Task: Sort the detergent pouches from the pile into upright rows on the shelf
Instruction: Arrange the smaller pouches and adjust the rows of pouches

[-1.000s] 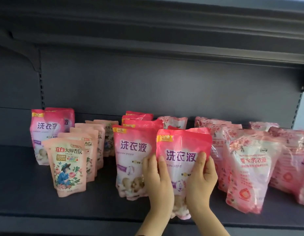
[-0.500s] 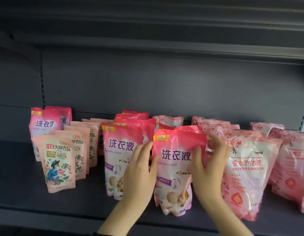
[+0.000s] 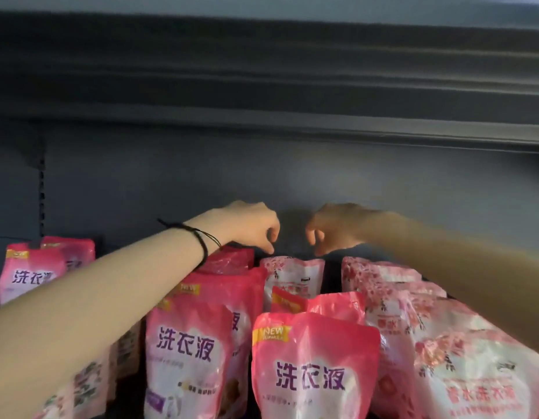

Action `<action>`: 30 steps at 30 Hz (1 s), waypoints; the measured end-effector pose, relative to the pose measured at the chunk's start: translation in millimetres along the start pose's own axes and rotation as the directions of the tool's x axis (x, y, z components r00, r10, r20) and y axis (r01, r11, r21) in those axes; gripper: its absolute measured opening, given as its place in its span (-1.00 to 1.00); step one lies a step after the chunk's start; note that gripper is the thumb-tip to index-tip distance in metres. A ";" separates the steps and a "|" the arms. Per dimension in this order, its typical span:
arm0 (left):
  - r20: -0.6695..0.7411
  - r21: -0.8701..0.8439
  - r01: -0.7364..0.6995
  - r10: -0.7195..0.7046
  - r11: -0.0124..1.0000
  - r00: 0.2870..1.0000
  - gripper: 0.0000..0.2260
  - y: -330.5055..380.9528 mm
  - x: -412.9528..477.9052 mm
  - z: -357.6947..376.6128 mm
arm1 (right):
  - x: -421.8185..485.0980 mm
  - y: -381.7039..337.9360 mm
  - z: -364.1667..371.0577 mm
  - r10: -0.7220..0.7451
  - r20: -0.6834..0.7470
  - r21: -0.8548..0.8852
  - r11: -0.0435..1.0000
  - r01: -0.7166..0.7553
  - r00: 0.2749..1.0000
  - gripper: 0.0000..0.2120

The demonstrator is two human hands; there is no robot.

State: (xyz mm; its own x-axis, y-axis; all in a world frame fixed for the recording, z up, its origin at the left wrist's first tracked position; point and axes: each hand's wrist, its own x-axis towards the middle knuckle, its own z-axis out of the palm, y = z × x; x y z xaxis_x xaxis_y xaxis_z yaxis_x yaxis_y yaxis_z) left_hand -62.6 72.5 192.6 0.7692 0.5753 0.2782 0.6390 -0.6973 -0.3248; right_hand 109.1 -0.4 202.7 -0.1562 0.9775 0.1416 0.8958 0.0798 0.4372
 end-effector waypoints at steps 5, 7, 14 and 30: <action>0.197 -0.113 0.058 -0.035 0.992 0.980 -0.65 -4.0 50.5 46.9 | 35.0 3.8 33.7 0.054 0.228 -0.009 0.999 -0.054 0.972 -0.58; 0.202 -0.136 0.066 -0.038 0.988 0.979 -0.79 -3.8 56.5 61.4 | 38.9 3.9 44.9 0.082 0.253 -0.007 0.997 -0.083 0.964 -0.59; 0.121 -0.566 0.118 -0.059 0.816 0.991 -0.84 -20.5 40.8 37.1 | 25.7 38.1 27.3 0.151 0.141 0.427 0.882 -0.198 0.978 -0.81; -0.161 -0.837 -0.424 -0.586 -0.346 0.794 -0.95 65.0 -27.8 -80.4 | -70.5 -2.9 -38.3 0.649 -0.154 0.837 -0.316 0.447 0.745 -0.94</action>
State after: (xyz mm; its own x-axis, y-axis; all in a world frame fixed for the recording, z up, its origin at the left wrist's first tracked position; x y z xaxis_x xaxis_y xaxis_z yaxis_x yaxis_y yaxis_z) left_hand -43.0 -23.2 236.4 0.2356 0.7968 0.5564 -0.5537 -0.3605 0.7507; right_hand 101.6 -77.1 225.4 0.4006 0.7504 0.5257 -0.0043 0.5753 -0.8179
